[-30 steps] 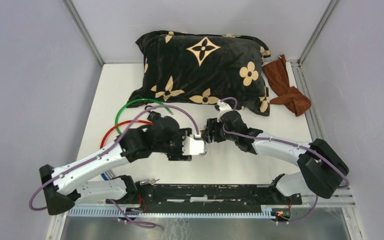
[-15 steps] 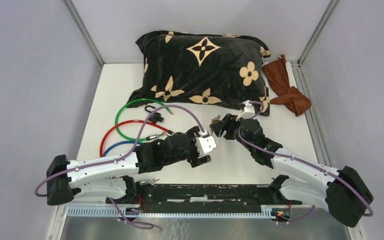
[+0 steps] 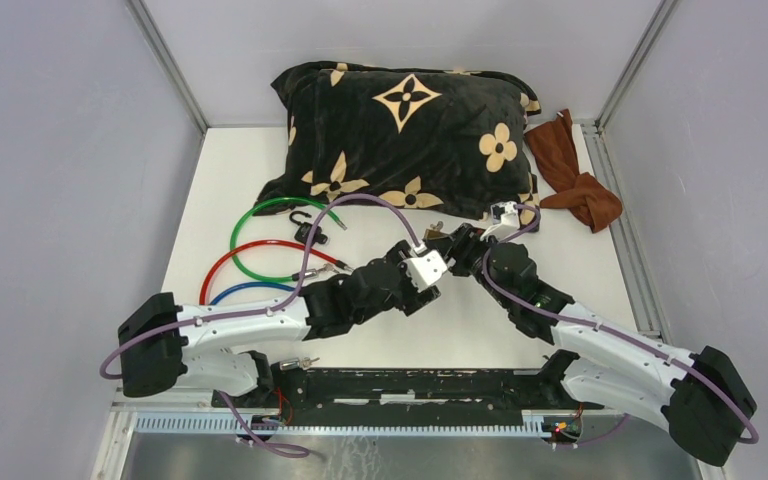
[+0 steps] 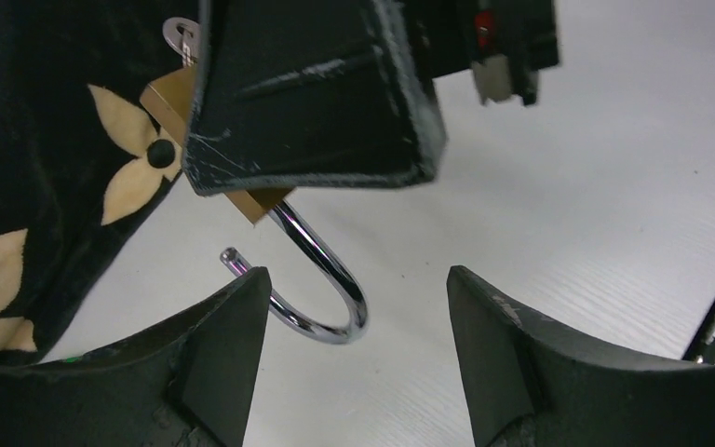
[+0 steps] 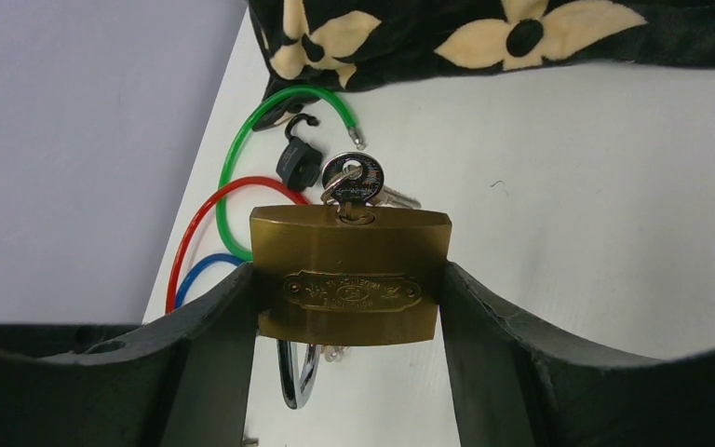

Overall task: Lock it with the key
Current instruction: Lock the lock.

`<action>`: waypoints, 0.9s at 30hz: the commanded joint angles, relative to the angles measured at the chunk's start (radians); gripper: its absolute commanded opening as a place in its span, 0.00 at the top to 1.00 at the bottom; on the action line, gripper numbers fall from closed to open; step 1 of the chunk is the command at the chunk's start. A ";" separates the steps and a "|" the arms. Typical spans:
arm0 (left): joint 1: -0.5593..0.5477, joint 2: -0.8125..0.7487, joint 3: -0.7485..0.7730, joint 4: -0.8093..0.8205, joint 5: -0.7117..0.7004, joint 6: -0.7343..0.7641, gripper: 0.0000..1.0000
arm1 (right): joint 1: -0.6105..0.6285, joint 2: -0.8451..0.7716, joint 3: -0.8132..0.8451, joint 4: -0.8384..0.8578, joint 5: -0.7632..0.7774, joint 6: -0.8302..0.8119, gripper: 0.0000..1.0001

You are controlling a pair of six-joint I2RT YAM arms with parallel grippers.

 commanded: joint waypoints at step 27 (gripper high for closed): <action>0.164 -0.031 0.046 0.066 0.225 -0.084 0.98 | 0.069 -0.112 0.026 0.160 -0.024 -0.141 0.87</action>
